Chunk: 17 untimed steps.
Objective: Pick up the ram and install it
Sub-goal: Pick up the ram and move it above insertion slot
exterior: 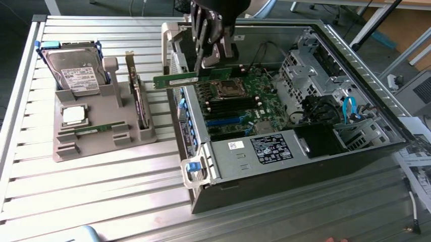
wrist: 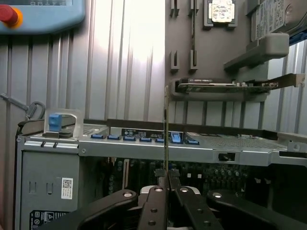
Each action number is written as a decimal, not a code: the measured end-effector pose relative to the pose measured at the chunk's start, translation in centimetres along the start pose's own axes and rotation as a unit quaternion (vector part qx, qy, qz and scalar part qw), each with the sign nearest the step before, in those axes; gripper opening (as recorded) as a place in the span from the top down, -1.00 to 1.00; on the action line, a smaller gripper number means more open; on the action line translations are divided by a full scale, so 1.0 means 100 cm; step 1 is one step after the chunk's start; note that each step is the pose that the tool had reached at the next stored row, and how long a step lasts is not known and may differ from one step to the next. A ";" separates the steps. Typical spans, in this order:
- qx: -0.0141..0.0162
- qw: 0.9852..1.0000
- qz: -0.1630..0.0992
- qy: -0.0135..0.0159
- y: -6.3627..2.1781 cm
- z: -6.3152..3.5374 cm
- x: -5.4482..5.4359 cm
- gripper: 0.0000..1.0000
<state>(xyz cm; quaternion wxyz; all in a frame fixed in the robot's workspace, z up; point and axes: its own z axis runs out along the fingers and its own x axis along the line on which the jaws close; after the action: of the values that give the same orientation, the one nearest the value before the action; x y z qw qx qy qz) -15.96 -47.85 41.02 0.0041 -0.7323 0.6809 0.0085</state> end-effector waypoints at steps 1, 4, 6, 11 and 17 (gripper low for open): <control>0.000 1.000 0.000 0.000 -0.0021 0.0000 0.000 0.76; 0.000 1.000 0.000 0.000 -0.0097 0.0000 0.002 0.76; 0.000 1.000 0.000 0.000 -0.0150 -0.0001 0.003 0.76; -0.001 1.000 0.000 0.000 -0.0277 -0.0003 0.006 0.76; -0.001 1.000 0.000 0.000 -0.0471 -0.0004 0.010 0.76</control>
<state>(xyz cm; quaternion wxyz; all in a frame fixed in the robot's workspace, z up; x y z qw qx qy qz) -11.20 -48.51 41.02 0.0035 -0.7323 0.6809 0.0092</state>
